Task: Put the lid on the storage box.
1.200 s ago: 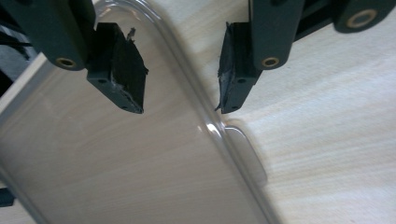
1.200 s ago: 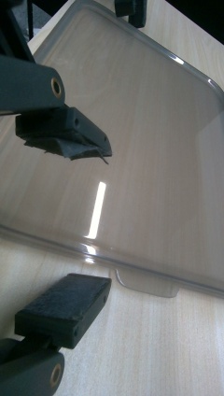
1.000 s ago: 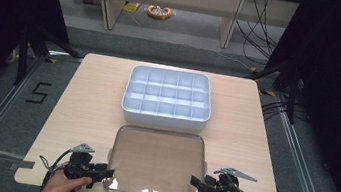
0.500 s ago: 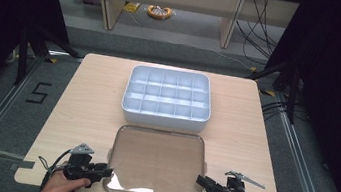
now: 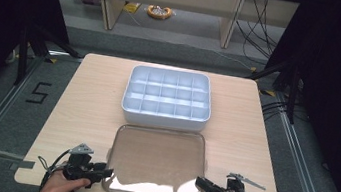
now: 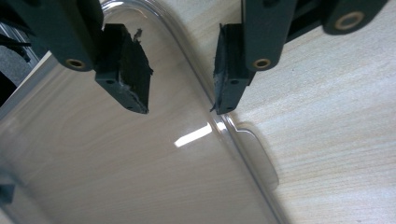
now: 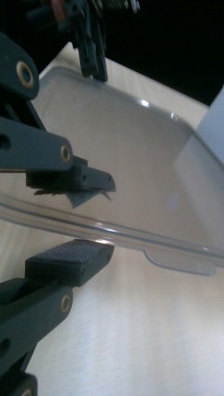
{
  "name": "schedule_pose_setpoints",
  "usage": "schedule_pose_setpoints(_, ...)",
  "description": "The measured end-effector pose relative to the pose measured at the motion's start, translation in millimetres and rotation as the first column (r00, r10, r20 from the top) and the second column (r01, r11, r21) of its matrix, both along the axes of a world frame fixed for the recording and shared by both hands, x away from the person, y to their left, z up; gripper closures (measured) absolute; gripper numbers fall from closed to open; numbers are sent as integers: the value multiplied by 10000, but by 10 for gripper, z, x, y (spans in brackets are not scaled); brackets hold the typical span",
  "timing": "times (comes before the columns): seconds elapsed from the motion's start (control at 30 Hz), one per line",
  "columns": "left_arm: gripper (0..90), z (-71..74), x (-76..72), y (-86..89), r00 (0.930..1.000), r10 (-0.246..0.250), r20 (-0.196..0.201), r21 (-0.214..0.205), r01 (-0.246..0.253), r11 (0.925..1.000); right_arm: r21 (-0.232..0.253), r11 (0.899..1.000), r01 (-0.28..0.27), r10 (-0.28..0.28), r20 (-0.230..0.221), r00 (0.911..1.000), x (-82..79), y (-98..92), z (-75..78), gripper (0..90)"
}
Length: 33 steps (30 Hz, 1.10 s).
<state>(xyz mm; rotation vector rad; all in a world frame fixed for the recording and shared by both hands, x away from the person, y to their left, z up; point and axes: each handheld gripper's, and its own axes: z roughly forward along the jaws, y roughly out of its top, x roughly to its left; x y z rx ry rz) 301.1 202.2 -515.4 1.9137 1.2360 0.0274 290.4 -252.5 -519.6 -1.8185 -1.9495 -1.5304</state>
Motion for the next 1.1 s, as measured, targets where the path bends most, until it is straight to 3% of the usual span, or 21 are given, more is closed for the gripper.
schedule_pose_setpoints(0.03,480,0,6,-4,9998,-58,-200,-291,52,9996,-169,9997,-197,199,130,9997,-27,-3,63,659)
schedule_pose_setpoints(0.07,447,0,6,-4,9998,-58,-200,-291,52,9996,-169,9997,-197,199,130,9997,-27,-3,63,659)
schedule_pose_setpoints(0.13,418,2,6,-6,9997,-135,-196,-293,130,9995,-487,9976,-501,531,624,9966,-63,11,99,647)
schedule_pose_setpoints(0.23,382,-2,20,0,9990,45,-436,-674,-75,9977,-548,9969,-567,618,970,9934,-116,33,172,646)
schedule_pose_setpoints(0.33,347,-6,27,-5,9990,111,-435,-775,-145,9969,-610,9961,-633,695,1053,9920,-158,59,219,643)
schedule_pose_setpoints(0.4,303,-2,31,-18,9992,181,-346,-677,-205,9975,-800,9921,-967,1083,1551,9819,-180,68,260,643)
schedule_pose_setpoints(0.53,291,0,43,6,9988,156,-470,-747,-191,9970,-985,9893,-1079,1241,1775,9763,-201,72,307,644)
schedule_pose_setpoints(0.57,291,2,49,3,9981,250,-564,-831,-297,9961,-1292,9825,-1342,1606,2220,9617,-186,64,305,648)
schedule_pose_setpoints(0.67,290,5,51,0,9980,243,-576,-798,-289,9964,-1292,9832,-1287,1524,1946,9690,-221,91,330,659)
schedule_pose_setpoints(0.73,314,6,46,3,9977,128,-668,-812,-182,9965,-1388,9799,-1432,1715,2200,9603,-216,111,335,664)
schedule_pose_setpoints(0.77,366,6,46,3,9977,128,-668,-812,-182,9965,-1300,9817,-1393,1638,2021,9656,-228,121,342,665)
schedule_pose_setpoints(0.8,393,6,43,17,9981,47,-616,-695,-90,9975,-1456,9793,-1406,1713,2258,9590,-205,102,323,666)
schedule_pose_setpoints(0.87,445,3,42,20,9974,121,-712,-875,-183,9960,-1387,9794,-1465,1759,2314,9568,-194,92,305,666)
schedule_pose_setpoints(0.9,470,3,41,35,9968,118,-789,-972,-195,9951,-1526,9797,-1302,1603,2055,9654,-179,70,277,665)
schedule_pose_setpoints(0.97,489,18,35,49,9981,128,-601,-1022,-189,9946,-1440,9802,-1357,1622,1920,9679,-168,69,261,666)
schedule_pose_setpoints(1.0,509,29,31,50,9990,137,-433,-1028,-181,9945,-1325,9841,-1185,1391,1587,9775,-181,77,264,667)
schedule_pose_setpoints(1.03,523,42,28,51,9996,110,-268,-994,-136,9950,-1673,9767,-1341,1633,1752,9709,-152,56,249,670)
schedule_pose_setpoints(1.07,548,67,19,53,10000,1,-3,-906,-1,9959,-1809,9763,-1189,1520,1819,9715,-141,59,229,677)
schedule_pose_setpoints(1.1,556,67,19,53,10000,1,-3,-906,-1,9959,-1809,9763,-1189,1520,1819,9715,-141,59,229,677)
